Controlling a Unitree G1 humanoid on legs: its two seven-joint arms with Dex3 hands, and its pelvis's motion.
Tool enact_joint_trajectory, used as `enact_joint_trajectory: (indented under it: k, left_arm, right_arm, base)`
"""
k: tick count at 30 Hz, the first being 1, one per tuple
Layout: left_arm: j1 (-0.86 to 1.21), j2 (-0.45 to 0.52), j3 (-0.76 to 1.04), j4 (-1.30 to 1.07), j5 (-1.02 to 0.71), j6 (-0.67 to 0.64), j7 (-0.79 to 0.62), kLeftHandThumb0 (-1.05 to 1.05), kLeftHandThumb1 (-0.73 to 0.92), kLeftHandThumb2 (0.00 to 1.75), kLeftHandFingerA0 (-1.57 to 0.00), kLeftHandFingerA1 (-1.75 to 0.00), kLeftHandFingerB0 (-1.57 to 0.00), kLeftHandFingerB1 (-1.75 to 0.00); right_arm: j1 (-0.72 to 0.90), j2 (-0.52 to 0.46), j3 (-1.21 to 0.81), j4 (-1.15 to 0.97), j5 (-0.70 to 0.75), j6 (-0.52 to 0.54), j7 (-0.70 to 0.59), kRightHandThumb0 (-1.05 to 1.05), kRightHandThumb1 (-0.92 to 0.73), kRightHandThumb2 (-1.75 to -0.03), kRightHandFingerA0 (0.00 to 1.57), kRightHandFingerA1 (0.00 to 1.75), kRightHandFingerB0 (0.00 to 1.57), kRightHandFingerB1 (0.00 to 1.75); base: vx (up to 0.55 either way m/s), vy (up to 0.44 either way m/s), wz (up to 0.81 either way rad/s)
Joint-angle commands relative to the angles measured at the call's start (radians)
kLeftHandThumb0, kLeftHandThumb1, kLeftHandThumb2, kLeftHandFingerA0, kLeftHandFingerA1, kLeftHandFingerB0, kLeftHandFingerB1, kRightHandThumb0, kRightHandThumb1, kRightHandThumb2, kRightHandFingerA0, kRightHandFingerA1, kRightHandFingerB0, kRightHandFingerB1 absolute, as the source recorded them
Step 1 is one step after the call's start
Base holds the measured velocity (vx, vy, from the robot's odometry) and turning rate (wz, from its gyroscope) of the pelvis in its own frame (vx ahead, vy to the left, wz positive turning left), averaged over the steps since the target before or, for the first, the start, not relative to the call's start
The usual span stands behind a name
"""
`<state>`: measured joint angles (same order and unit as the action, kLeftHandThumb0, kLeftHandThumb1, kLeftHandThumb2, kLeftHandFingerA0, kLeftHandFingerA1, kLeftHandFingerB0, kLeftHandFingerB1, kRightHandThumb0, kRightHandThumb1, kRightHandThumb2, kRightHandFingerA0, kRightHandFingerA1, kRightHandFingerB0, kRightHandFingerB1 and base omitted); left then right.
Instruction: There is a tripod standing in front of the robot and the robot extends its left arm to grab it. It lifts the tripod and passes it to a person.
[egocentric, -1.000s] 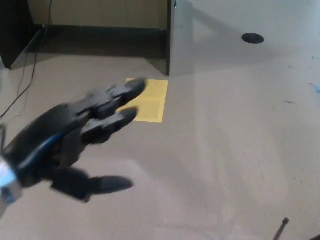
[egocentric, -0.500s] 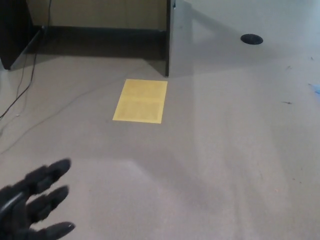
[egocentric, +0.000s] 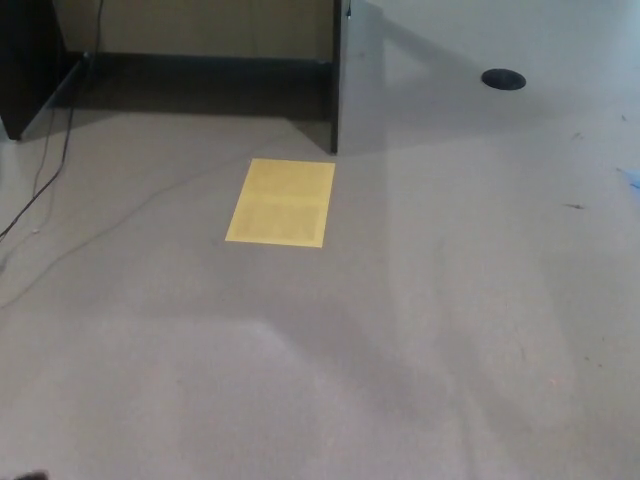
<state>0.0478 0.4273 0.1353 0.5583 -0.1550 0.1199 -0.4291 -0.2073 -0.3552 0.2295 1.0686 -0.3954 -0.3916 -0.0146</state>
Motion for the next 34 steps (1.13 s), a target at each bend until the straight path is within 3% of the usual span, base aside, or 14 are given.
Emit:
enact_joint_trajectory:
  k: [1,2,4,12,14,15,17,18,19,20,24,27,29,34]
  left_arm:
    - [-0.023,0.093,-0.096,0.237,0.228,-0.218,0.182,-0.64,0.4,0.69,-0.18,-0.39,-0.08,-0.33]
    - [-0.03,0.096,-0.106,0.253,0.232,-0.228,0.189,-0.32,0.23,0.84,0.0,-0.47,0.0,-0.47]
    - [-0.019,0.094,-0.127,0.269,0.241,-0.237,0.205,-0.65,0.42,0.73,-0.3,-0.44,-0.08,-0.34]
    - [0.014,0.082,-0.14,0.329,0.235,-0.316,0.254,-0.6,0.46,0.55,-0.2,-0.31,-0.17,-0.27]
    - [0.023,0.072,-0.137,0.338,0.234,-0.335,0.26,-0.31,0.24,0.84,-0.01,-0.48,0.0,-0.46]
    - [0.027,0.067,-0.138,0.344,0.237,-0.346,0.265,-0.56,0.46,0.55,-0.19,-0.31,-0.18,-0.27]
    - [0.036,0.05,-0.138,0.359,0.237,-0.376,0.278,-0.56,0.39,0.67,-0.23,-0.41,-0.13,-0.34]
    - [0.04,0.042,-0.134,0.361,0.235,-0.394,0.288,-0.26,0.23,0.83,-0.08,-0.51,-0.06,-0.49]
    - [0.042,0.035,-0.125,0.372,0.23,-0.429,0.3,-0.41,0.42,0.53,-0.21,-0.33,-0.2,-0.28]
    - [0.045,0.029,-0.12,0.38,0.228,-0.45,0.306,-0.23,0.27,0.83,-0.07,-0.51,-0.06,-0.48]
    - [0.074,0.012,-0.106,0.39,0.232,-0.507,0.333,-0.21,0.35,0.88,-0.08,-0.51,-0.06,-0.48]
    - [0.087,0.009,-0.118,0.396,0.266,-0.517,0.381,-0.2,0.36,0.89,-0.14,-0.53,-0.12,-0.5]
    - [0.091,0.003,-0.117,0.398,0.269,-0.522,0.397,-0.37,0.46,0.61,-0.26,-0.39,-0.27,-0.34]
    - [0.094,-0.019,-0.093,0.411,0.256,-0.541,0.444,-0.35,0.43,0.62,-0.35,-0.42,-0.36,-0.37]
  right_arm:
    - [0.026,-0.014,0.012,0.016,-0.01,0.023,-0.008,-0.46,-0.6,-0.89,0.7,0.68,0.41,0.5]
    - [0.027,-0.014,0.012,0.013,-0.011,0.026,-0.009,-0.46,-0.6,-0.89,0.7,0.68,0.4,0.5]
    - [0.049,-0.02,0.013,0.009,-0.01,0.021,-0.008,-0.4,-0.74,-0.62,0.75,0.53,0.47,0.36]
    - [0.111,-0.017,0.006,-0.019,-0.011,0.037,-0.064,-0.4,-0.69,-0.6,0.68,0.42,0.46,0.36]
    - [0.131,-0.02,0.004,-0.037,-0.018,0.065,-0.094,-0.41,-0.71,-0.61,0.56,0.38,0.41,0.34]
    - [0.14,-0.024,0.003,-0.044,-0.022,0.073,-0.105,-0.41,-0.71,-0.61,0.51,0.37,0.39,0.33]
    - [0.17,-0.03,-0.006,-0.063,-0.021,0.091,-0.13,-0.41,-0.71,-0.61,0.54,0.38,0.36,0.32]
    - [0.178,-0.032,-0.008,-0.066,-0.023,0.099,-0.139,-0.43,-0.7,-0.61,0.56,0.38,0.35,0.32]
    - [0.182,-0.032,-0.009,-0.072,-0.025,0.109,-0.144,-0.52,-0.58,-0.83,0.59,0.54,0.29,0.44]
    - [0.189,-0.032,-0.008,-0.076,-0.027,0.115,-0.147,-0.46,-0.69,-0.6,0.74,0.43,0.32,0.31]
    - [0.222,-0.033,-0.006,-0.084,-0.028,0.135,-0.154,-0.55,-0.56,-0.82,0.78,0.6,0.24,0.42]
    - [0.258,-0.033,-0.011,-0.112,-0.022,0.161,-0.144,-0.48,-0.69,-0.61,0.79,0.44,0.29,0.3]
    - [0.263,-0.035,-0.011,-0.113,-0.023,0.162,-0.141,-0.48,-0.69,-0.61,0.74,0.43,0.29,0.3]
    - [0.267,-0.037,-0.011,-0.123,-0.023,0.18,-0.128,-0.48,-0.7,-0.61,0.74,0.43,0.33,0.32]
  base:
    - [0.0,0.0,0.0]
    - [0.0,0.0,0.0]
    - [0.0,0.0,0.0]
    - [0.0,0.0,0.0]
    - [0.0,0.0,0.0]
    - [0.0,0.0,0.0]
    - [0.0,0.0,0.0]
    - [0.0,0.0,0.0]
    - [0.0,0.0,0.0]
    - [0.0,0.0,0.0]
    - [0.0,0.0,0.0]
    - [0.0,0.0,0.0]
    - [0.0,0.0,0.0]
    - [0.0,0.0,0.0]
